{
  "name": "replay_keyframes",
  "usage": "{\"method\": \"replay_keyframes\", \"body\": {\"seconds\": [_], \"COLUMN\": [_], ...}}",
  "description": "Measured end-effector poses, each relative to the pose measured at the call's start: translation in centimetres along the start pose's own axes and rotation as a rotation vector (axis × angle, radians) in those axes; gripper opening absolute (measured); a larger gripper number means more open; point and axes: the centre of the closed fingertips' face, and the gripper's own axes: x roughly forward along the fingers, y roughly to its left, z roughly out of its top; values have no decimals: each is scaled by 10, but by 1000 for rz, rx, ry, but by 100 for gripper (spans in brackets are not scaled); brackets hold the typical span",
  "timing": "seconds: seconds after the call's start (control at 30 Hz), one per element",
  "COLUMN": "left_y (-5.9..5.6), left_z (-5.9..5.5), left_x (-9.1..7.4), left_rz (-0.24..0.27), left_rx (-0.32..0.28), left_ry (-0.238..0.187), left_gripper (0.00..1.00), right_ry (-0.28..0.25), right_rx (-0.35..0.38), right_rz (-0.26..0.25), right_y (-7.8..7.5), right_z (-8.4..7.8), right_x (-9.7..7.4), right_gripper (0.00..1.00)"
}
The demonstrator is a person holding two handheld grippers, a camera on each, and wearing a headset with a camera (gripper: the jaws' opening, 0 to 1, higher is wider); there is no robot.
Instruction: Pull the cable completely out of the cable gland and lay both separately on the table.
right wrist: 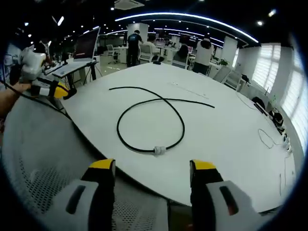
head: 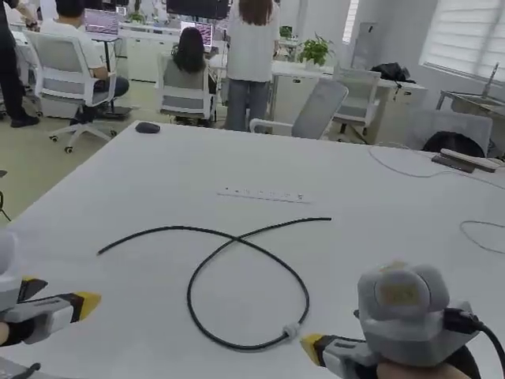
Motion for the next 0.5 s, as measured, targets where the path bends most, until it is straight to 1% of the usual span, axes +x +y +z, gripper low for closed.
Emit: {"method": "replay_keyframes", "body": {"seconds": [0.1, 0.2, 0.23, 0.27, 0.3, 0.37, 0.4, 0.5], "left_y": [0, 0, 1, 3, 4, 2, 3, 3], "left_z": [-1, -1, -1, 0, 2, 0, -1, -2], "left_x": [0, 0, 0, -1, -2, -1, -1, -1], "left_rz": [-2, -5, 1, 9, 15, 3, 6, 6], "left_rx": [1, 5, 5, 3, -8, -10, 2, 2], "left_ry": [5, 7, 6, 0, -18, -8, 1, 3], "left_gripper": [46, 47, 48, 49, 48, 48, 48, 50], "right_ry": [-18, -15, -16, -17, -20, -26, -28, -23], "right_rx": [2, 7, 7, 6, 4, -1, -1, 0], "right_rz": [-12, -17, -17, -19, -22, -28, -29, -35], "right_y": [-2, -2, -2, -3, -3, -4, -4, -5], "right_z": [3, 2, 2, 2, 3, 4, 4, 4], "right_x": [-1, -1, -1, -1, -1, -1, -1, -1], "right_gripper": [52, 53, 52, 52, 51, 50, 50, 52]}}
